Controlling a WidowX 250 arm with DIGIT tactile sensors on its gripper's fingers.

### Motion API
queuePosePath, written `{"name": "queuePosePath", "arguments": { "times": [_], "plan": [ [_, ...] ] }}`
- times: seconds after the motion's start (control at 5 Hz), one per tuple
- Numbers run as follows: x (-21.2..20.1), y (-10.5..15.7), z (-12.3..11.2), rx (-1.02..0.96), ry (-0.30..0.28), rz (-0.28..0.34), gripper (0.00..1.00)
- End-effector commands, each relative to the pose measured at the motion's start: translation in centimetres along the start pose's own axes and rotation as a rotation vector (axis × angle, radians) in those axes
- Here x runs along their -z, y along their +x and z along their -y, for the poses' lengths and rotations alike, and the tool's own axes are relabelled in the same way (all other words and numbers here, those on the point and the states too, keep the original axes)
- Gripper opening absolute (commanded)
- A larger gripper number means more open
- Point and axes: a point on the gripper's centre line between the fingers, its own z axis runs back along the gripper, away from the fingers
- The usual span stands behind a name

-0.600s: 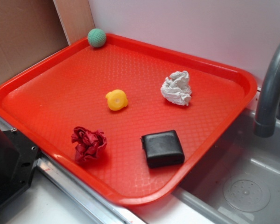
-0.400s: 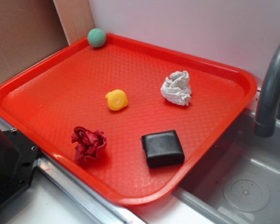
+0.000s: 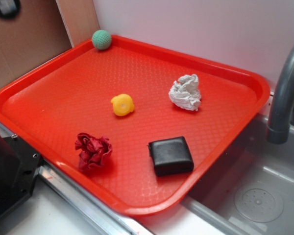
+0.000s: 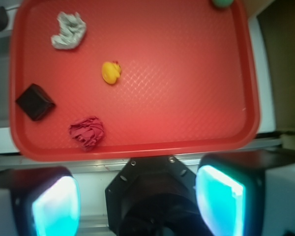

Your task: Grab the red paper.

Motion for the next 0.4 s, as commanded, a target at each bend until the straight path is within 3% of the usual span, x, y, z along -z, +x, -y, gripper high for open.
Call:
{"name": "queuePosePath", "arguments": {
  "times": [0.0, 0.2],
  "plan": [
    [8.6, 0.7, 4.7, 0.098, -0.002, -0.036, 1.0],
    [11.0, 2.1, 6.4, 0.144, -0.015, -0.031, 1.0]
  ]
}}
